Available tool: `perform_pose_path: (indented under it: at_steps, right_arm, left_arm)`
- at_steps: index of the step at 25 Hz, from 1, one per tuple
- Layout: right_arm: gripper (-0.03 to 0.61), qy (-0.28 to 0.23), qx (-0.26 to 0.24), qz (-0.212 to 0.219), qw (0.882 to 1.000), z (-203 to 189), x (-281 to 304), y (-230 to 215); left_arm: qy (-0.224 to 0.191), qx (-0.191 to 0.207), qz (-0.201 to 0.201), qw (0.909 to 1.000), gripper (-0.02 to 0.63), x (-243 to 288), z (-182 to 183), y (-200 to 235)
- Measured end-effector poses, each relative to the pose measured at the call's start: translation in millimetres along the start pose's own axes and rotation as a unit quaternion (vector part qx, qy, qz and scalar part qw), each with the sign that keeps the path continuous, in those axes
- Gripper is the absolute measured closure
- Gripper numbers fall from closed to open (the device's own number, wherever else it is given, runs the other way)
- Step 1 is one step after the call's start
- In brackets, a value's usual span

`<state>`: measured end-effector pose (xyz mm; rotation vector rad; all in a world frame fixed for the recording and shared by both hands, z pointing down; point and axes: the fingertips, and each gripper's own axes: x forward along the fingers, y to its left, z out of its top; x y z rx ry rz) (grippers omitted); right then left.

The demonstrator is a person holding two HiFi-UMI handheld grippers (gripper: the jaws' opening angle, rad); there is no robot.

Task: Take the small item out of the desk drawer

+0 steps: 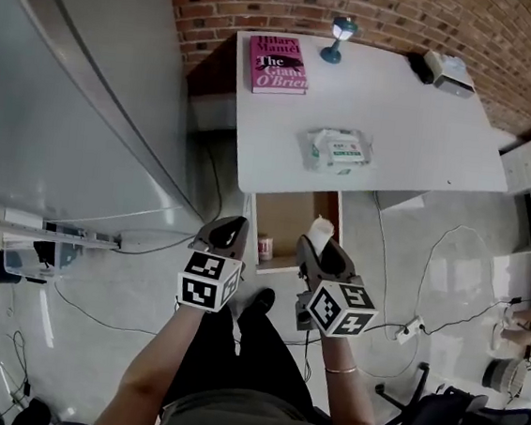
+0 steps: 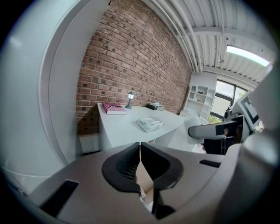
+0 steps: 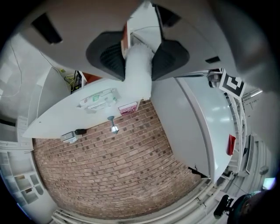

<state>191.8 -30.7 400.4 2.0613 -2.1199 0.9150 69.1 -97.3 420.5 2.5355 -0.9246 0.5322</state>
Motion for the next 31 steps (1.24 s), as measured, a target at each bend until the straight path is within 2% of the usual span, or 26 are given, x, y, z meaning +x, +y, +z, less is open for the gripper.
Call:
perform_pose_path:
  at_steps: [17, 31]
  right_arm:
    - [0.400, -0.027, -0.008, -0.010, 1.000, 20.5, -14.4, -7.2]
    - [0.400, -0.025, -0.010, -0.014, 1.000, 17.3, -19.5, -14.3]
  left_arm:
    - [-0.014, 0.007, 0.006, 0.9999, 0.586, -6.0, 16.4, -4.2]
    - [-0.018, 0.013, 0.004, 0.9998, 0.586, -2.7, 21.1, -11.7]
